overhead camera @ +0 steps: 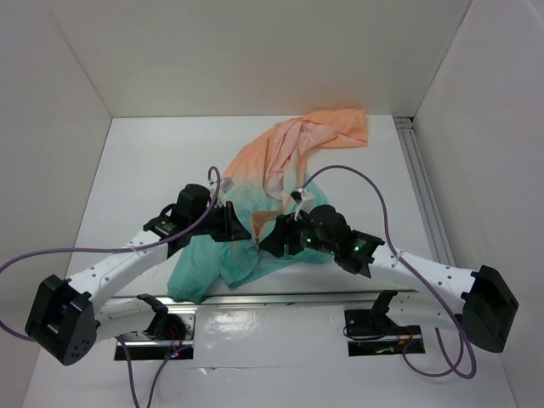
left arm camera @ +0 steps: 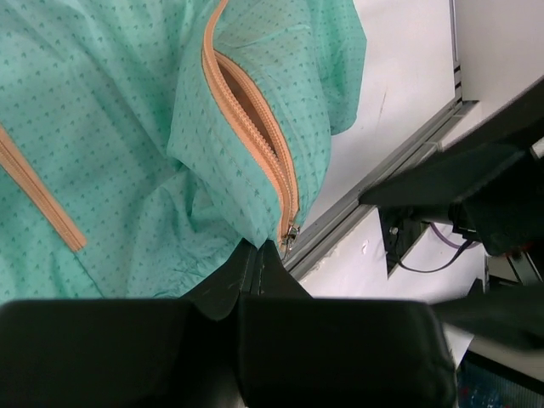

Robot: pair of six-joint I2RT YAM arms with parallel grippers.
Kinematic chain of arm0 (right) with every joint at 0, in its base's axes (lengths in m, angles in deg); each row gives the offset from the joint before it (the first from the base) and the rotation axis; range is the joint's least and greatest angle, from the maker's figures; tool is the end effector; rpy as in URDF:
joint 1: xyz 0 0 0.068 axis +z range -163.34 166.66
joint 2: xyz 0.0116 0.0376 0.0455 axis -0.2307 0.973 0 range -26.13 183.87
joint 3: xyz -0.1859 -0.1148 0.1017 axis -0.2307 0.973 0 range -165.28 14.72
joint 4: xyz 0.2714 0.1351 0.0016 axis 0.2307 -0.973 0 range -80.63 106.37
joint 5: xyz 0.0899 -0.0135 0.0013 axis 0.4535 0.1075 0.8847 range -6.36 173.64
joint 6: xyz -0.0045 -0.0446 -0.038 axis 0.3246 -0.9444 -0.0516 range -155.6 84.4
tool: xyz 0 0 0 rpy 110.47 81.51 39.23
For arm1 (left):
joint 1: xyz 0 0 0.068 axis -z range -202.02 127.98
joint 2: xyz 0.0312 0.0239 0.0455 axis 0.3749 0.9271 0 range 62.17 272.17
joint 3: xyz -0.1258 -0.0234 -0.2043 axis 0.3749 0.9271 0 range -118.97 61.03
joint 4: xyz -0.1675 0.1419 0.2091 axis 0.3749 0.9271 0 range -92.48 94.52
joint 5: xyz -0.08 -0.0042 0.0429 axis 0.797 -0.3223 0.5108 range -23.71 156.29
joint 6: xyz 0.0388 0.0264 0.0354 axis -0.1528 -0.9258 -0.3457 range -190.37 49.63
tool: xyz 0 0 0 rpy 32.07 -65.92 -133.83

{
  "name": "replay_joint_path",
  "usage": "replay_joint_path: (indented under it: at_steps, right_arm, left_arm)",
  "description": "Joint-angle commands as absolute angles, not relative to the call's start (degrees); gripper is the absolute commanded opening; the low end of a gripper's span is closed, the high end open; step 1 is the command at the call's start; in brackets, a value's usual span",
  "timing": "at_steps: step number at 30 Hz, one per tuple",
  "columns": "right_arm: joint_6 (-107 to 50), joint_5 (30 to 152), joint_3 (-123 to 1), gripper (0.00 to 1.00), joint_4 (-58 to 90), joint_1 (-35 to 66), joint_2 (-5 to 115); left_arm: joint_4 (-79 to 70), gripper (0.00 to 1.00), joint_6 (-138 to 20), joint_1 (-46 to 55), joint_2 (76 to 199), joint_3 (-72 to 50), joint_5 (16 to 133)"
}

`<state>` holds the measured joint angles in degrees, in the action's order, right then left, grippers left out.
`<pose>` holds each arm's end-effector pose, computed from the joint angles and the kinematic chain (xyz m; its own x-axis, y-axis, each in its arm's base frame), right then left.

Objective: Zip up the jacket

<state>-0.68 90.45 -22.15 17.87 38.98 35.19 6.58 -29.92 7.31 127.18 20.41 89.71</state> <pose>0.1819 0.2439 0.2057 -0.6834 0.0449 -0.7286 -0.5626 0.6035 0.5650 0.2574 -0.1641 0.1958 -0.8449 -0.2081 -0.4928 0.2503 0.6603 -0.7080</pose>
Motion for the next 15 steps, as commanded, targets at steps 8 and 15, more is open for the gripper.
replay_joint_path:
  at_steps: [8,15]
  right_arm:
    - [3.86,91.65,-23.33,0.54,22.1,37.62,36.54]
    - [-7.45,76.36,-29.66,0.5,7.86,46.59,37.14]
  left_arm:
    - [5.26,0.0,-31.78,6.99,126.77,19.37,91.78]
    - [8.15,0.0,-31.78,6.99,129.39,17.54,92.91]
